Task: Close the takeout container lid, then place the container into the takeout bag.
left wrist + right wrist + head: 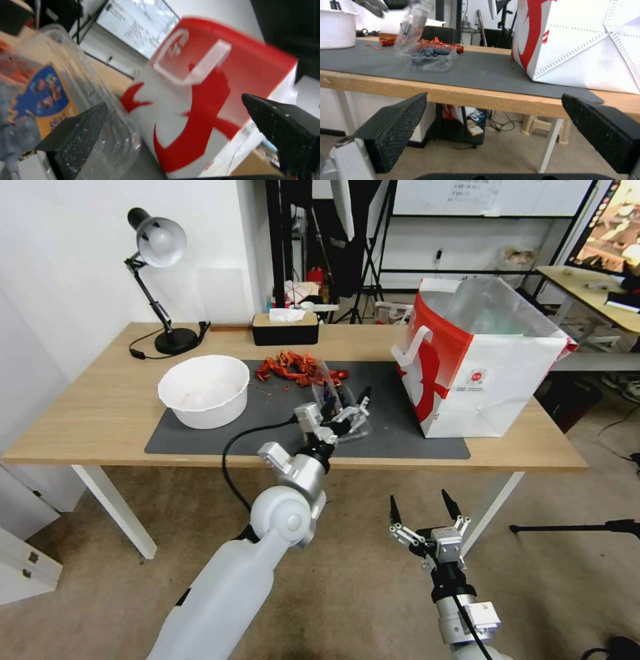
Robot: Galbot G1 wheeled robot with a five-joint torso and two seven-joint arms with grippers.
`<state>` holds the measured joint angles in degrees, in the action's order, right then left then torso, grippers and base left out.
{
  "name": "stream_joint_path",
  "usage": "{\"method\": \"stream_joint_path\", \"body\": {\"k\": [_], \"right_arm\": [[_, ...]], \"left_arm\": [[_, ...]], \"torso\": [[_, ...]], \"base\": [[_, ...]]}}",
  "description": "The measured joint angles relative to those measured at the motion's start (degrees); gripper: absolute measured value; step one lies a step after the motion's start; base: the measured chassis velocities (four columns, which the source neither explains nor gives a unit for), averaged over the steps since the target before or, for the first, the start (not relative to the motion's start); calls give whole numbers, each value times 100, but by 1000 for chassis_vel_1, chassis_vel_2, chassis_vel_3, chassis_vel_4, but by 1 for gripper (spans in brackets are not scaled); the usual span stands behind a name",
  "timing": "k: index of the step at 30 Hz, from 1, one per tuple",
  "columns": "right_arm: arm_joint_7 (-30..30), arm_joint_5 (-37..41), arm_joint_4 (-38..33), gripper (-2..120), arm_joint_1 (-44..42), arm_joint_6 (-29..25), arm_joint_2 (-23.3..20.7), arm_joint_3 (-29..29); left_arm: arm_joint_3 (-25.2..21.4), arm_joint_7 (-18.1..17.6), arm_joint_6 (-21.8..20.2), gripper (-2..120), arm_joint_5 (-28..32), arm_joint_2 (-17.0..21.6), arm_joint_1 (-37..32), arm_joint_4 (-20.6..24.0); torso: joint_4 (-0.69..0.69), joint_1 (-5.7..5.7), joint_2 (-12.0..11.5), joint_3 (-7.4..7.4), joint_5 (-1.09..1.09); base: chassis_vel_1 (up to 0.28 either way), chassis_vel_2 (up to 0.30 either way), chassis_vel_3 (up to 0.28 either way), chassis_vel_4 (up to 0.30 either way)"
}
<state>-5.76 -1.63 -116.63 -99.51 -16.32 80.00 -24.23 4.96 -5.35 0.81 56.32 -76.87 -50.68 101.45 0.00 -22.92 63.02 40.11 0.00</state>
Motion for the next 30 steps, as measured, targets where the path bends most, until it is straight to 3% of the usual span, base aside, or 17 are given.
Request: {"method": "stream_joint_path", "body": {"k": [6,8,9,12,18,22,24,26,28,29,30], "right_arm": [[-4,11,-12,100,-4,7,-12,-4],[-4,16,-17,100,2,9,-12,5],[-4,16,-17,100,2,9,-12,5],[1,35,-32,100,20,17,0,24],[20,137,-69,100,76,59,-3,34],[117,493,-212,100,148,198,-65,30],[283,1061,-374,100,279,389,-184,-32],[313,1205,-408,100,314,434,-215,-50],[441,2060,-598,100,505,732,-379,-159],[441,2060,-598,100,505,732,-379,-159],[481,2598,-706,100,636,933,-478,-238]], "left_arm": [[71,-71,-633,100,485,-25,294,-201],[34,-251,-986,100,1068,-37,398,-232],[34,-251,-986,100,1068,-37,398,-232],[-63,-636,-1334,100,1682,-48,493,-257],[-113,-1109,-1489,93,1840,-52,593,-335],[-115,-1299,-1541,81,1869,-43,638,-373],[-113,-1386,-1561,69,1876,-31,649,-385],[-111,-1395,-1564,66,1876,-26,649,-385],[-103,-1423,-1568,54,1876,-3,648,-375],[-103,-1423,-1568,54,1876,-3,648,-375],[-100,-1429,-1569,50,1875,8,648,-371]], "torso": [[0,0,0,0,0],[0,0,0,0,0],[0,0,0,0,0],[0,0,0,0,0],[0,0,0,0,0],[0,0,0,0,0],[0,0,0,0,0],[0,0,0,0,0],[0,0,0,0,0],[0,0,0,0,0],[-1,0,0,0,1]], "base": [[0,0,0,0],[0,0,0,0],[0,0,0,0],[0,0,0,0],[0,0,0,0],[0,0,0,0],[0,0,0,0],[0,0,0,0],[0,0,0,0],[0,0,0,0],[0,0,0,0]]}}
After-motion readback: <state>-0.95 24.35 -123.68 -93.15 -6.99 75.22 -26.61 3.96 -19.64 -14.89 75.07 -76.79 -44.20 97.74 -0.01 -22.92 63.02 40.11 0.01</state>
